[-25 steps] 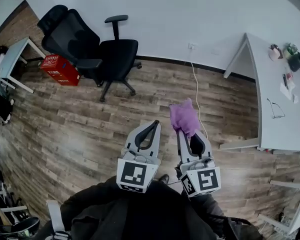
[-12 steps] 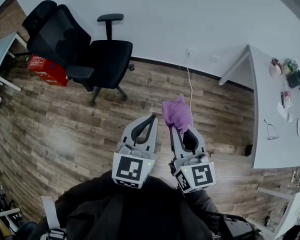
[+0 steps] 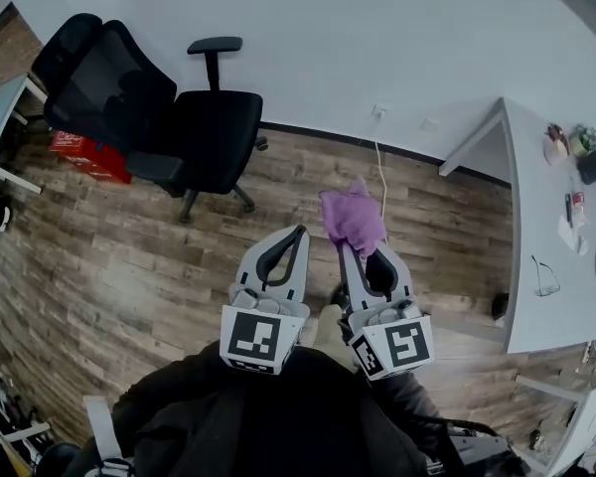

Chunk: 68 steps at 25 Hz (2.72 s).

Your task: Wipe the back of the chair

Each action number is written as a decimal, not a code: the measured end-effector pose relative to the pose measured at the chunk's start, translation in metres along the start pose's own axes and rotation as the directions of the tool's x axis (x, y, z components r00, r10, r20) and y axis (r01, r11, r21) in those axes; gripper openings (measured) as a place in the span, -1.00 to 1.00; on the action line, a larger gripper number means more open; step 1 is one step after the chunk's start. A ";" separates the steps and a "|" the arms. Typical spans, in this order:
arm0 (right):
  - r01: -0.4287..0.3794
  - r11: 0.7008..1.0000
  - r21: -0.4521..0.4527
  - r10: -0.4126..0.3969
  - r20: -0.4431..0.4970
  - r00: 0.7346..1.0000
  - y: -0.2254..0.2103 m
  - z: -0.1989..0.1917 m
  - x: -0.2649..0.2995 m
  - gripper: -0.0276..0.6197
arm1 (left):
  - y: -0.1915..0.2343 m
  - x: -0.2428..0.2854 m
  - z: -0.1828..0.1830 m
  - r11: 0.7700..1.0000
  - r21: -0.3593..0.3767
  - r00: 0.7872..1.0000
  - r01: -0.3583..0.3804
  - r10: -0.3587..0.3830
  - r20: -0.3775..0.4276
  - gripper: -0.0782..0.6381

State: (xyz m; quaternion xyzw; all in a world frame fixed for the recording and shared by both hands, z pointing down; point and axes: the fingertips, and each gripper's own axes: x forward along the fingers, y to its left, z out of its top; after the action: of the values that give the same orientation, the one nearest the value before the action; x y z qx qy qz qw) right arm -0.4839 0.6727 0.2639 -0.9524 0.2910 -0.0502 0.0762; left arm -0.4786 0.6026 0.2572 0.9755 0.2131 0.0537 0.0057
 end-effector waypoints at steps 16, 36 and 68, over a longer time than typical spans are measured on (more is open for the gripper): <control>-0.100 0.993 0.066 0.101 -0.014 0.995 -0.184 0.018 0.138 -0.65 | 0.007 0.227 0.015 0.997 0.027 0.996 -0.075 0.077 -0.046 -0.77; -0.307 0.950 0.052 0.311 -0.105 0.945 -0.240 0.024 0.361 -0.65 | 0.174 0.368 0.017 0.943 -0.035 0.943 -0.330 0.328 -0.051 -0.77; -0.906 0.422 0.038 0.893 -0.188 0.408 0.096 0.022 0.714 -0.65 | 0.581 0.226 0.034 0.354 -0.124 0.367 -0.927 0.925 -0.098 -0.77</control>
State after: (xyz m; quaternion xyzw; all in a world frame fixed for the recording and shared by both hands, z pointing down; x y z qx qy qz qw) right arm 0.0563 0.1956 0.2622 -0.6404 0.7635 -0.0766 0.0317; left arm -0.0295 0.1686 0.2664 0.9219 -0.3778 0.0695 0.0503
